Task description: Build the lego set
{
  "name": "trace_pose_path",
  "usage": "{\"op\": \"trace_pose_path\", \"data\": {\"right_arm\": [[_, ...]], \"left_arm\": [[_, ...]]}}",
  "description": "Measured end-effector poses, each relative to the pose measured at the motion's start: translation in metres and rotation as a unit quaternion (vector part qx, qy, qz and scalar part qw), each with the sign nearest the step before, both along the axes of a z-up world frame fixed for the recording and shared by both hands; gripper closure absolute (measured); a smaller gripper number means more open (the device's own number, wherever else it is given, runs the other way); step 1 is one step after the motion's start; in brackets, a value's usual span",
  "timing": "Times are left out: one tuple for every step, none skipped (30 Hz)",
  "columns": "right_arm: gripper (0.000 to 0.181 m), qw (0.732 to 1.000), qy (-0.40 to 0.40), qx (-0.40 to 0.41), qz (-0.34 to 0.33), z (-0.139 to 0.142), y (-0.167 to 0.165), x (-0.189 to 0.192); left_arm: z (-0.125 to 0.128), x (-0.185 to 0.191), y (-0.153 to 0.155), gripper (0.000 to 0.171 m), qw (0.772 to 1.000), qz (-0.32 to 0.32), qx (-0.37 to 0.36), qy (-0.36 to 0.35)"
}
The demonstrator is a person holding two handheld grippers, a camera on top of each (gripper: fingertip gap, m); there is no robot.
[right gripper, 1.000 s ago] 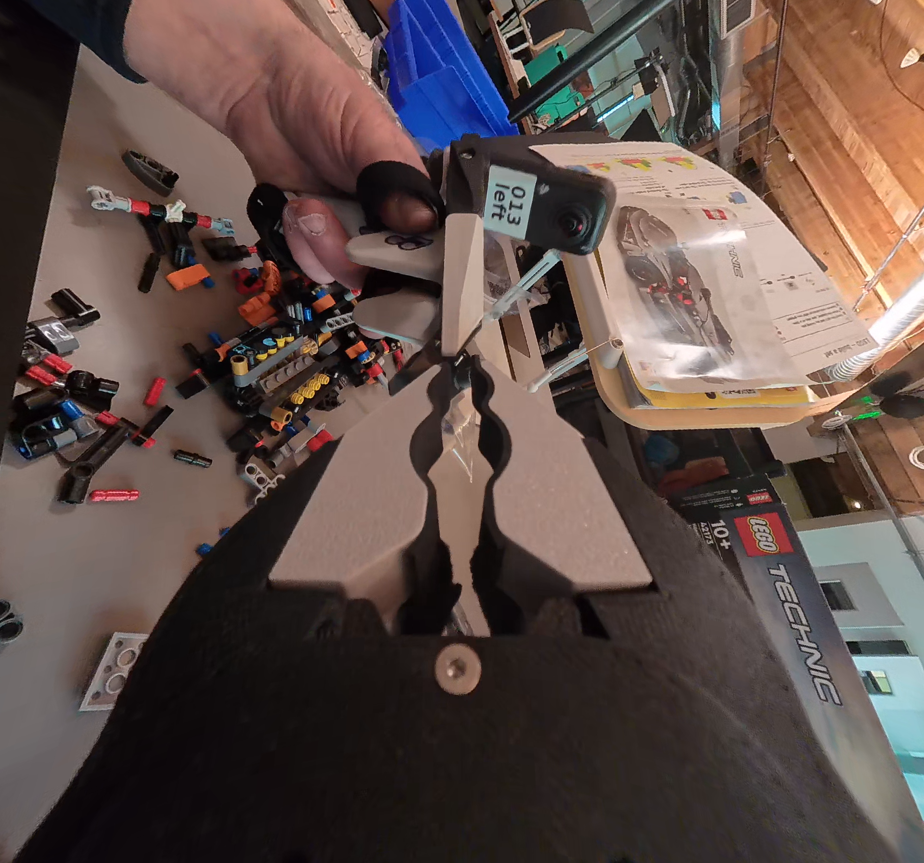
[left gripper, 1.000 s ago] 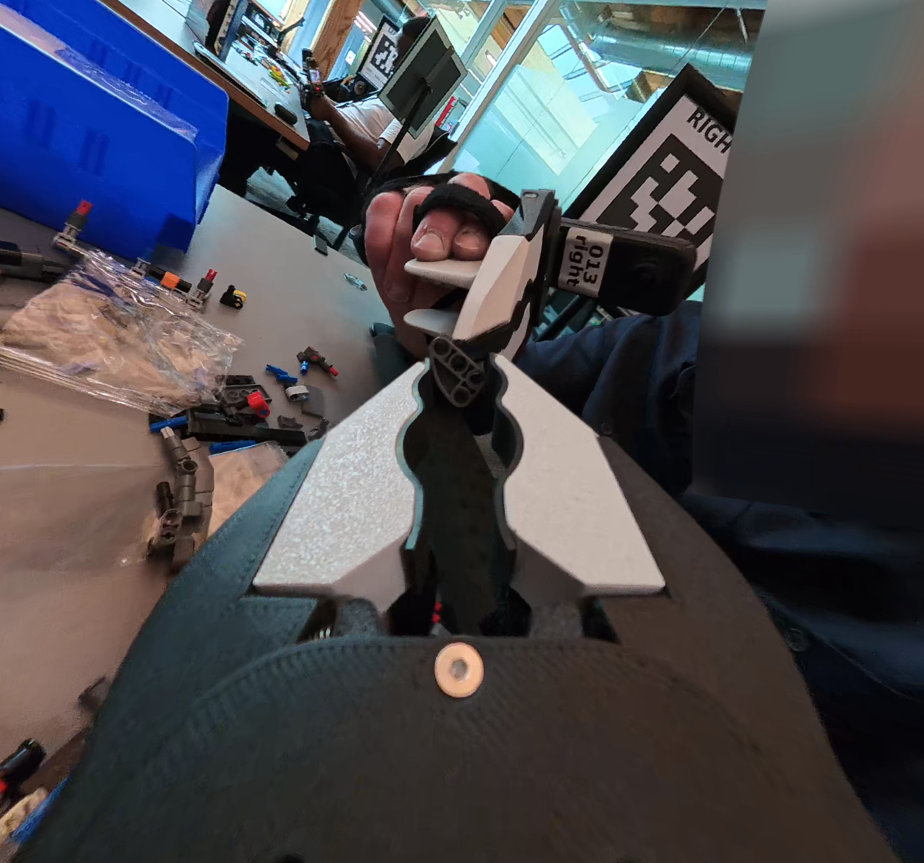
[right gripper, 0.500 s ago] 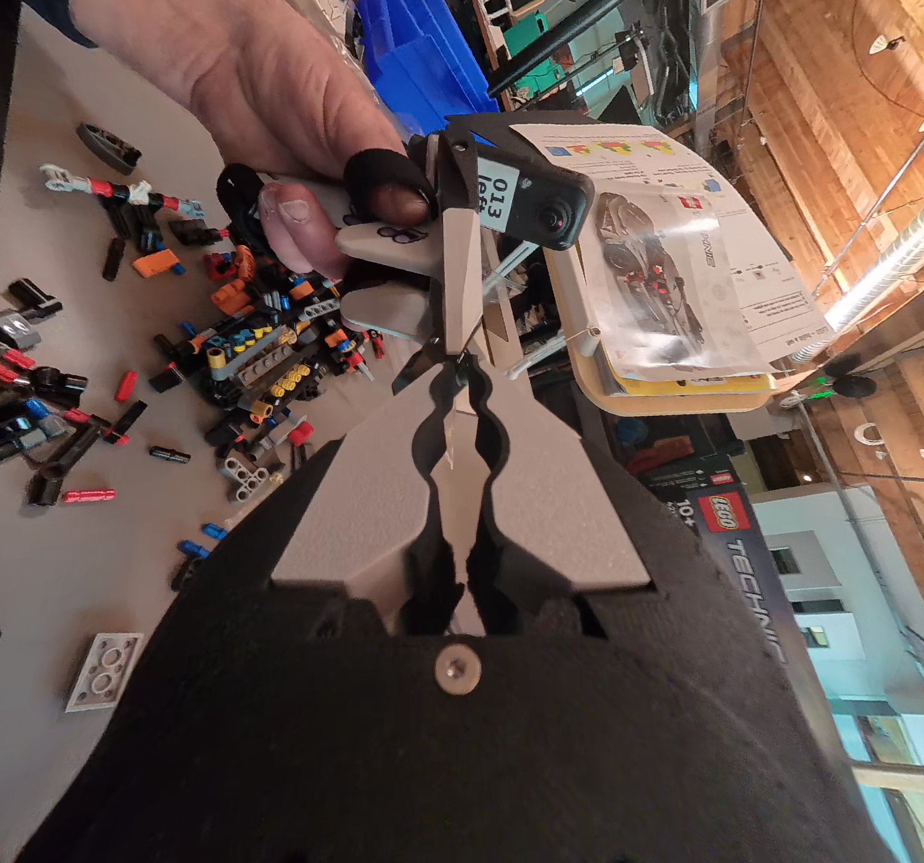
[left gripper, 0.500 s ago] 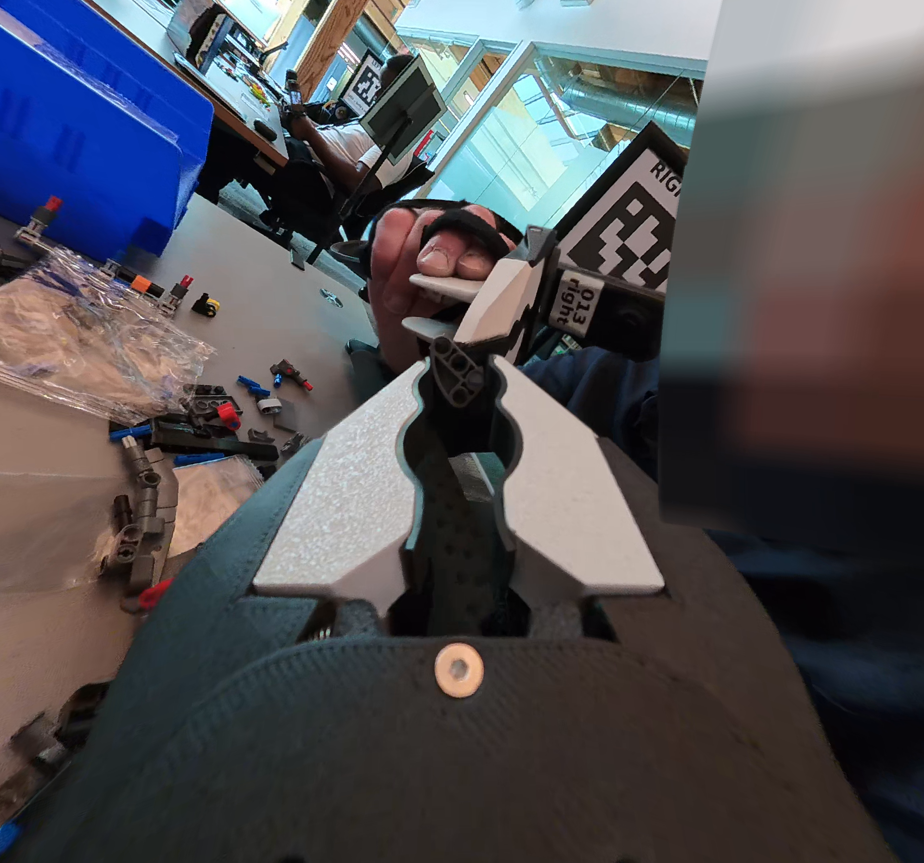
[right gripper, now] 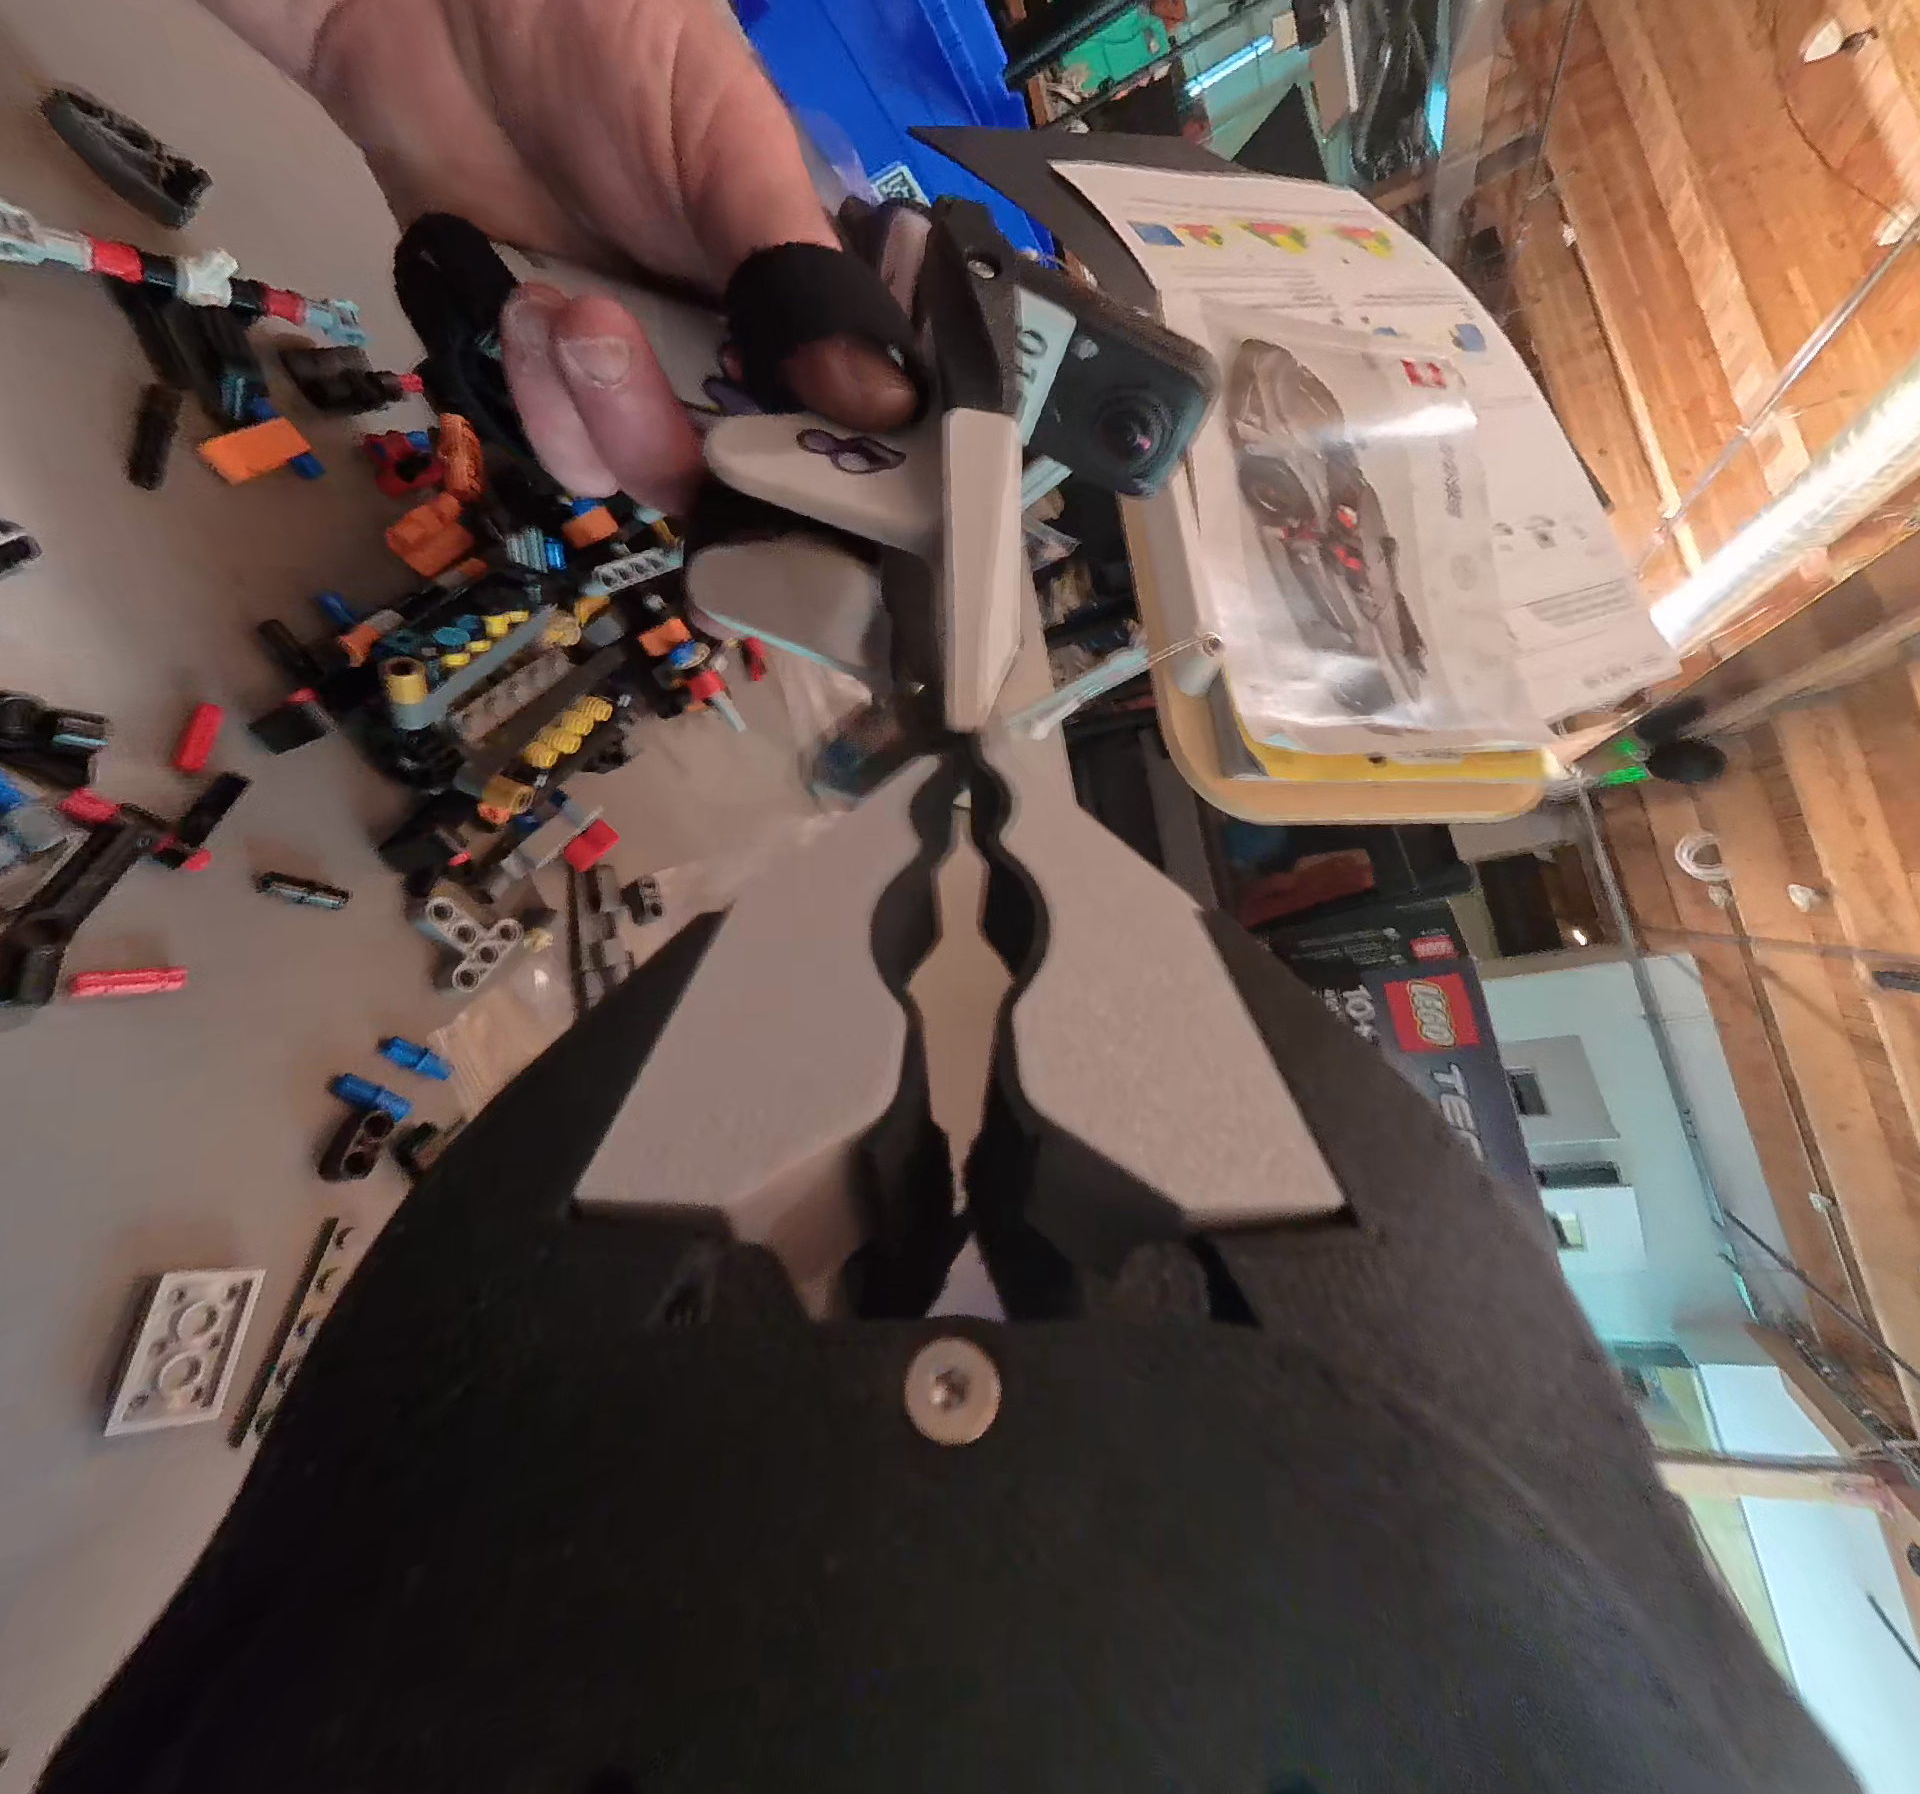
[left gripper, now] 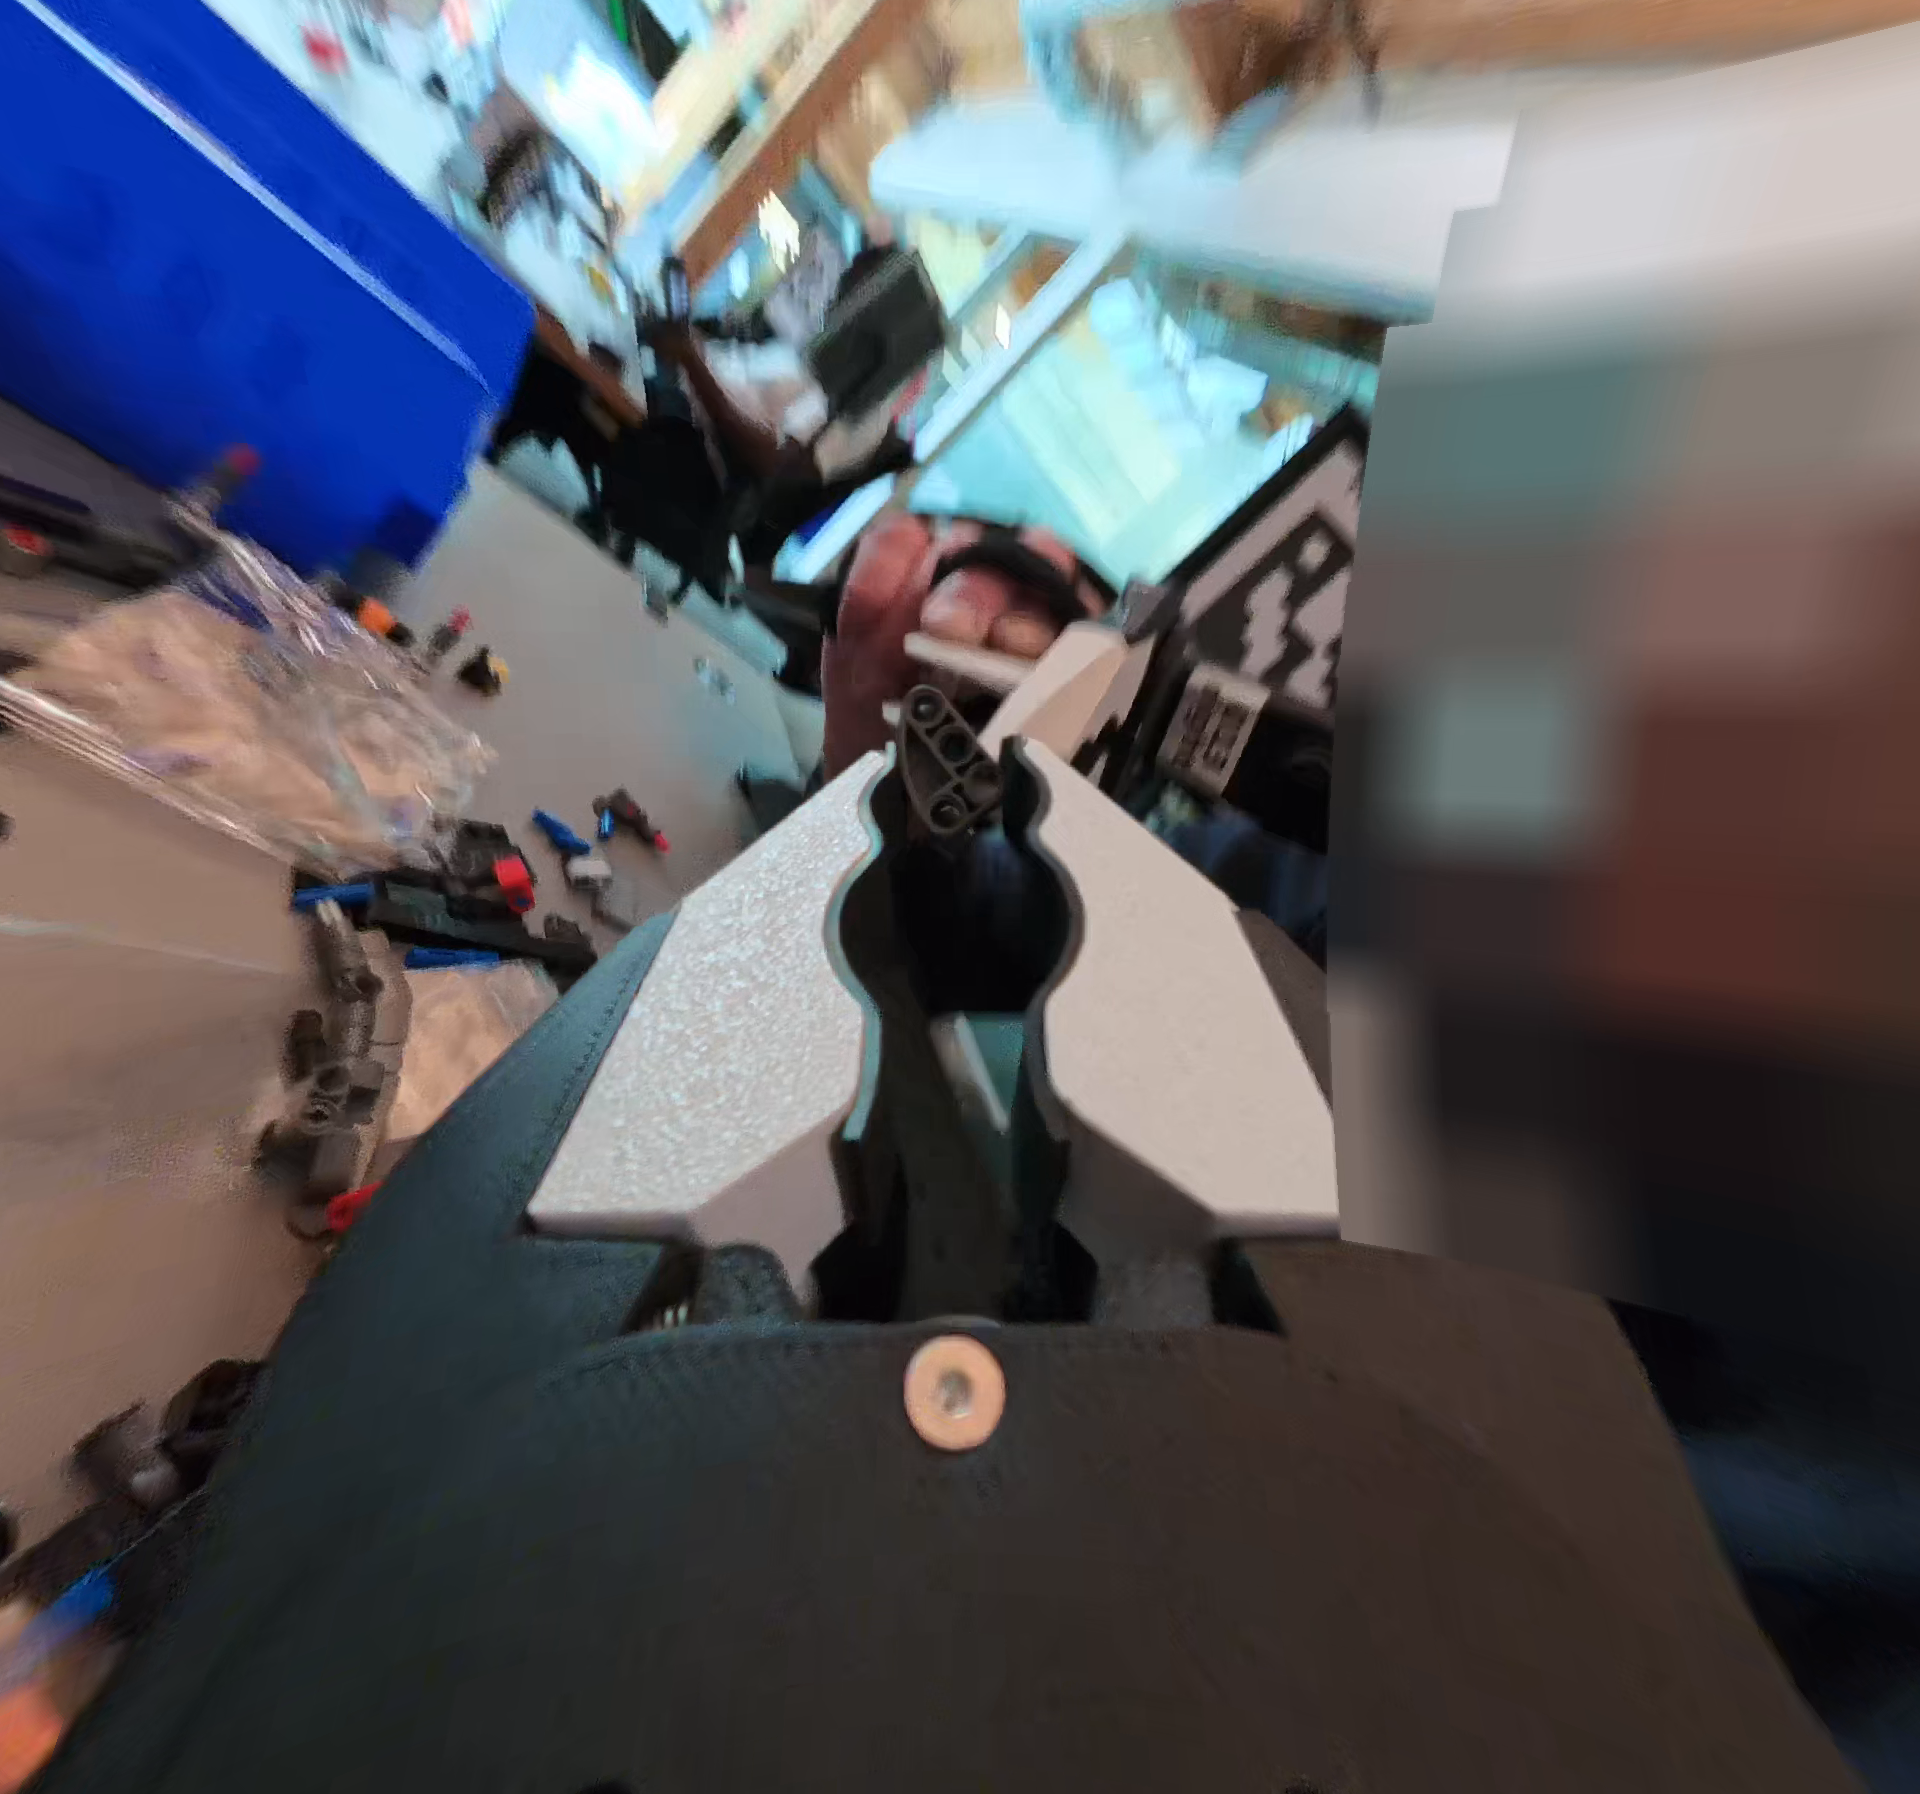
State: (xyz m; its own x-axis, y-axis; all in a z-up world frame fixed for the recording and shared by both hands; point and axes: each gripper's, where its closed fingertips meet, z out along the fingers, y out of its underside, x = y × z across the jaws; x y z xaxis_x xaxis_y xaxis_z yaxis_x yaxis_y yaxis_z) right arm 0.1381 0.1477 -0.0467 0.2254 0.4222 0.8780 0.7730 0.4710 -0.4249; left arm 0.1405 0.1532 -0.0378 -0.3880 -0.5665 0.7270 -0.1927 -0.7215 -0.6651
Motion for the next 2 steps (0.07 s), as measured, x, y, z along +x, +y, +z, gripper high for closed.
{"op": "trace_pose_path", "data": {"right_arm": [[0.181,1.000,0.009,-0.005,0.005,0.0023,-0.0019,0.0003],[0.181,1.000,0.018,-0.009,0.005,0.0044,-0.0025,0.0020]], "left_arm": [[0.0097,-0.0114,0.0170,0.157,0.999,0.028,-0.027,-0.024],[0.0109,-0.0195,0.0248,0.157,0.998,0.047,-0.014,-0.024]]}}
